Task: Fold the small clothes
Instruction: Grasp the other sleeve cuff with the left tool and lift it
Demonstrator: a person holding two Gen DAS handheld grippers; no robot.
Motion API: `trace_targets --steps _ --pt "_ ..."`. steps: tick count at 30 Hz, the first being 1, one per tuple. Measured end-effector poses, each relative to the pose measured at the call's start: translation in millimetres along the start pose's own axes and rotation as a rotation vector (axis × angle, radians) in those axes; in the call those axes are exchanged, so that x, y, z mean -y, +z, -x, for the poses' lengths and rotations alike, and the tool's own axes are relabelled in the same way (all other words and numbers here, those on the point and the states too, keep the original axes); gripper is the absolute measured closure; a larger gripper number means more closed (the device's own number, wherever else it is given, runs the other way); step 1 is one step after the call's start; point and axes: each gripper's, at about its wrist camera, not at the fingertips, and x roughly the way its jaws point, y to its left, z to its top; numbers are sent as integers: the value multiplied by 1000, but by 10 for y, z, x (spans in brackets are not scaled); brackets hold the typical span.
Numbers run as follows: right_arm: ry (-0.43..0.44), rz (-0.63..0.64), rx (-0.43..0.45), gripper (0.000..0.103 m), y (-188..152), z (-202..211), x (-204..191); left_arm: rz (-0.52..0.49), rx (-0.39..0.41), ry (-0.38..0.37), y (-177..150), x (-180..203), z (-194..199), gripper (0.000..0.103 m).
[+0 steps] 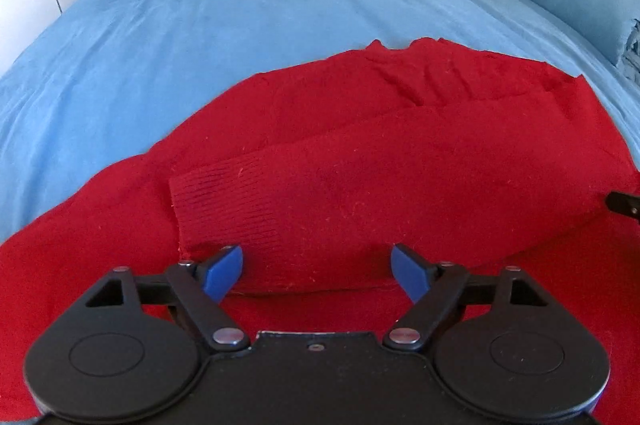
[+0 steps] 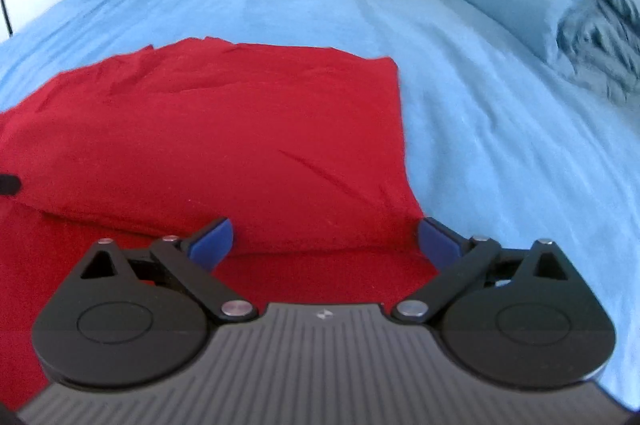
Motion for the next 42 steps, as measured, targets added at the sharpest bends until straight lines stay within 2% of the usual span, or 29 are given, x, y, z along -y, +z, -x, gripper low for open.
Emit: trace_targets --steps 2,5,7,11,14,17,20,23,25,27,29,32,35,39,42 --pt "-12 11 18 0 28 68 -2 24 -8 2 15 8 19 18" --pt "1 76 61 0 120 250 -117 81 35 3 72 -70 207 17" --pt "34 115 80 0 206 373 -225 127 66 36 51 -112 450 17" --pt "120 195 108 0 371 661 -532 266 102 103 -37 -337 940 0" --pt "198 244 119 0 480 893 -824 395 130 156 -183 -616 1337 0" --pt "273 284 112 0 558 1055 -1179 555 127 215 -418 -983 1685 0" --pt "341 320 101 0 561 1145 -1570 724 156 228 -756 -1417 1976 0" --pt "394 368 96 0 505 1185 -1967 906 190 260 -1122 -1888 2144 1" --pt "412 398 88 0 450 1213 -2262 1002 225 253 -1347 -2199 2168 2" --pt "417 414 78 0 407 1194 -2495 1063 236 241 -1493 -2480 2120 6" --pt "407 428 65 0 336 1160 -2724 1106 222 229 -1614 -2740 2021 20" --pt "410 434 43 0 218 1075 -2989 1146 223 226 -1715 -3052 1889 29" --pt "412 437 29 0 117 964 -3126 1175 233 233 -1799 -3237 1748 40" --pt "410 436 17 0 84 801 -3290 1201 237 241 -1844 -3404 1594 47" --pt "406 432 12 0 48 747 -3294 1218 247 260 -1844 -3497 1517 56"
